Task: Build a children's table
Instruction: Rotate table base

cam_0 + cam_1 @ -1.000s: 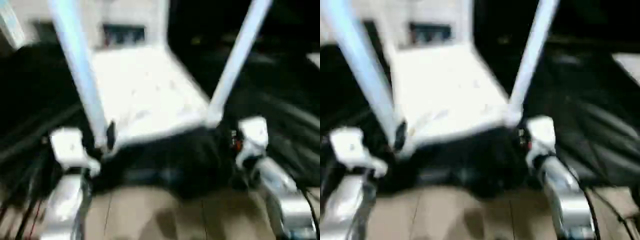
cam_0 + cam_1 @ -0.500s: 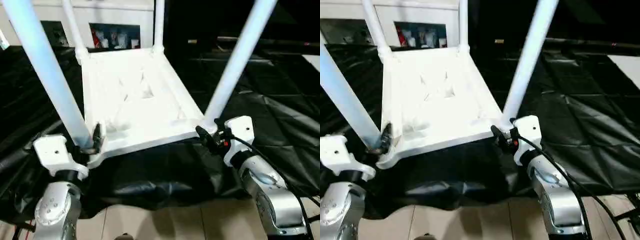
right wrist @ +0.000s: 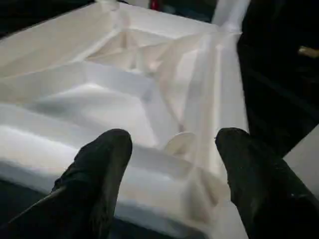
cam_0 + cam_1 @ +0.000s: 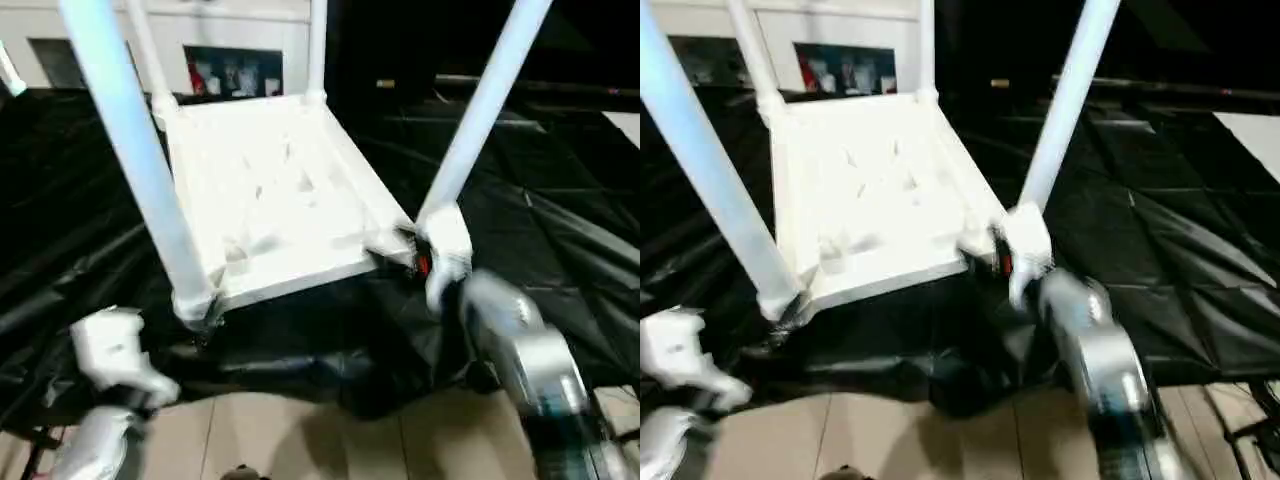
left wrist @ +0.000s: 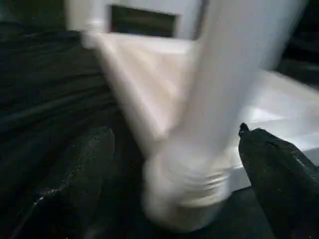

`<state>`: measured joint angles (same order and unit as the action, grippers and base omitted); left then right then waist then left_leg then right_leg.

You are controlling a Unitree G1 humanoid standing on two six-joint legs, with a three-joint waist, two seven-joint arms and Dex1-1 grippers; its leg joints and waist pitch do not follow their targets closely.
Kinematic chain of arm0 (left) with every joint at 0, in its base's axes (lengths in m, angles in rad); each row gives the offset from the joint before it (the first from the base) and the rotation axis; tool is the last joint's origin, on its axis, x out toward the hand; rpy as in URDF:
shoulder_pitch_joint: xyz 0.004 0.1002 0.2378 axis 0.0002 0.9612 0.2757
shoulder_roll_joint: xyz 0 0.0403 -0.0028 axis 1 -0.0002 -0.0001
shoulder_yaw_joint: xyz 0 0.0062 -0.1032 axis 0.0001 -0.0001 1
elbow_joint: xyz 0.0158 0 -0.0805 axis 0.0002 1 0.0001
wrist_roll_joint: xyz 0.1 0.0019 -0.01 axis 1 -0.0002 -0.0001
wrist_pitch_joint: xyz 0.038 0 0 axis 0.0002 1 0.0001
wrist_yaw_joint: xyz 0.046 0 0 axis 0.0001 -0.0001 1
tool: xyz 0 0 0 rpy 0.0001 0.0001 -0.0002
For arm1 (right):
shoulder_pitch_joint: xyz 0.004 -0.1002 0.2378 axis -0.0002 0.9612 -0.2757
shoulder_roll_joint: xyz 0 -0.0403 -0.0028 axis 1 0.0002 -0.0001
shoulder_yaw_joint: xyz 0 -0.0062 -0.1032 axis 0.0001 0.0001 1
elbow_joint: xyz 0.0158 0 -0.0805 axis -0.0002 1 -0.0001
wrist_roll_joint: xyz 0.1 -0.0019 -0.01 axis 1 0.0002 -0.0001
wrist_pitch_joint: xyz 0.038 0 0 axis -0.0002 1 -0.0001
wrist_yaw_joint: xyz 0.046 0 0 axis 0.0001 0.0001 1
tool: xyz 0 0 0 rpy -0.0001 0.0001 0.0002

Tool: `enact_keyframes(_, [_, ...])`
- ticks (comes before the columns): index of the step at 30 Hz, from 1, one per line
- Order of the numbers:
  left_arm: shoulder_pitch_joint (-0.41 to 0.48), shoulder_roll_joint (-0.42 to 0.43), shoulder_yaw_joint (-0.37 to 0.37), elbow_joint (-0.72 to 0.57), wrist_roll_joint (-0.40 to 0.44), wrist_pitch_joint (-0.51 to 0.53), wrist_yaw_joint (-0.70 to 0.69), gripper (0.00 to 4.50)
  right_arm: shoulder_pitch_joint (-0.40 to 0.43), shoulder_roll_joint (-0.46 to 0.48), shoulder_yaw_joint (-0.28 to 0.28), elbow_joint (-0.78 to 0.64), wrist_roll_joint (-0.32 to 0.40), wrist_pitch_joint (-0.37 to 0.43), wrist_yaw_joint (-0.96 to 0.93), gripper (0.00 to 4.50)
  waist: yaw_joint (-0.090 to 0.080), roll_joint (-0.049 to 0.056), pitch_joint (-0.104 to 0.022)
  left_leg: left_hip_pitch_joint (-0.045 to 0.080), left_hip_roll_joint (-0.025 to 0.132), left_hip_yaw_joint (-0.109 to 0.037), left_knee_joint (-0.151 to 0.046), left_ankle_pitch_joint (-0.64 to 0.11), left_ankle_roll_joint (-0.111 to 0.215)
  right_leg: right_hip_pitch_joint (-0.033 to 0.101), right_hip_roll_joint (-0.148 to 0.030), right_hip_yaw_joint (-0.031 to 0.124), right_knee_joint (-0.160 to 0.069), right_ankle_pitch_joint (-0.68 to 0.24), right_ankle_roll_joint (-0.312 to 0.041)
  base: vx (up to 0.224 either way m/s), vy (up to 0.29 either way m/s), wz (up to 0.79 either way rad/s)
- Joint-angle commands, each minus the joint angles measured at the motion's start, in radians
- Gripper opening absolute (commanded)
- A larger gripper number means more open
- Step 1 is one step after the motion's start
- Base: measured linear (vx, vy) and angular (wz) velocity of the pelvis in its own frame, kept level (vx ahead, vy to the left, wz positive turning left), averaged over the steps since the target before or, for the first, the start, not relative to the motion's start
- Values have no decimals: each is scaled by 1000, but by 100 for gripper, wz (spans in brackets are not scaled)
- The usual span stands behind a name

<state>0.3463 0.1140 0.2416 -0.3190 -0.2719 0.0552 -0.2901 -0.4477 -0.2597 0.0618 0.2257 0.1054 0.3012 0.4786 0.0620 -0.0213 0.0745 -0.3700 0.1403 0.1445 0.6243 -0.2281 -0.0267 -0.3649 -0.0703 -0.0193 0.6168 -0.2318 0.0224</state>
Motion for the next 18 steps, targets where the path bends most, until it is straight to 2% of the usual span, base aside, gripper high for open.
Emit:
enact_keyframes(1, [30,4,19,9,-45,-31,-19,448,-60,-32,-13,120,-21,-27,-10,316,2,5,-45,13,75,-21,-86,-18,61,24,-63,35,-45,180,-261,0,0,0])
enact_keyframes(2, [49,8,27,10,-64,-43,-38,448,-96,-47,-20,178,-19,-40,-8,316,-2,1,-43,5,74,-23,-88,-19,72,31,-66,33,-42,177,-277,0,0,0])
enact_keyframes(3, [58,10,30,10,-72,-49,-49,448,-112,-53,-25,206,-15,-45,-5,316,0,2,-41,9,76,-19,-89,-43,78,25,-66,33,-47,149,-285,0,0,0])
enact_keyframes(4, [69,10,33,11,-82,-53,-60,448,-133,-62,-29,250,-23,-66,-15,316,-1,-2,-39,7,77,-19,-90,-50,81,26,-66,34,-47,139,-286,0,0,0])
enact_keyframes(5, [70,9,33,11,-83,-54,-62,448,-136,-63,-29,254,-24,-68,-16,316,2,2,-39,10,79,-18,-89,-60,80,24,-68,34,-46,127,-292,0,0,0])
enact_keyframes(6, [102,3,41,14,-104,-69,-85,448,-184,-78,-48,359,-35,-102,-38,316,4,0,-34,11,80,-14,-92,-84,78,21,-66,35,-52,99,-288,0,0,0])
enact_keyframes(7, [102,3,41,14,-104,-69,-85,448,-184,-78,-48,359,-35,-102,-38,316,4,-1,-35,11,81,-14,-91,-91,76,20,-71,35,-49,87,-296,0,0,0])
enact_keyframes(9, [138,-9,40,19,-114,-91,-113,448,-237,-85,-77,476,-46,-152,-75,316,6,-1,-31,14,84,-8,-95,-131,65,16,-70,36,-55,38,-296,0,0,0])
enact_keyframes(14, [155,-6,34,18,-130,-116,-131,448,-302,-89,-113,639,-26,-232,-141,316,24,-3,-31,20,91,10,-96,-127,52,11,-65,36,-53,47,-281,0,0,0])
enact_keyframes(15, [146,4,29,8,-138,-110,-141,448,-314,-88,-116,669,-26,-254,-141,316,24,-11,-30,20,91,12,-96,-127,52,10,-65,36,-52,49,-280,0,0,0])
enact_keyframes(17, [123,20,16,-13,-148,-95,-156,448,-314,-82,-115,676,-28,-269,-133,316,28,-13,-29,19,90,14,-95,-119,56,10,-64,37,-50,57,-273,0,0,0])
enact_keyframes(18, [106,29,5,-29,-164,-80,-169,448,-307,-77,-112,663,-28,-268,-121,316,31,-10,-30,19,90,14,-95,-114,56,9,-65,36,-49,58,-266,0,0,0])
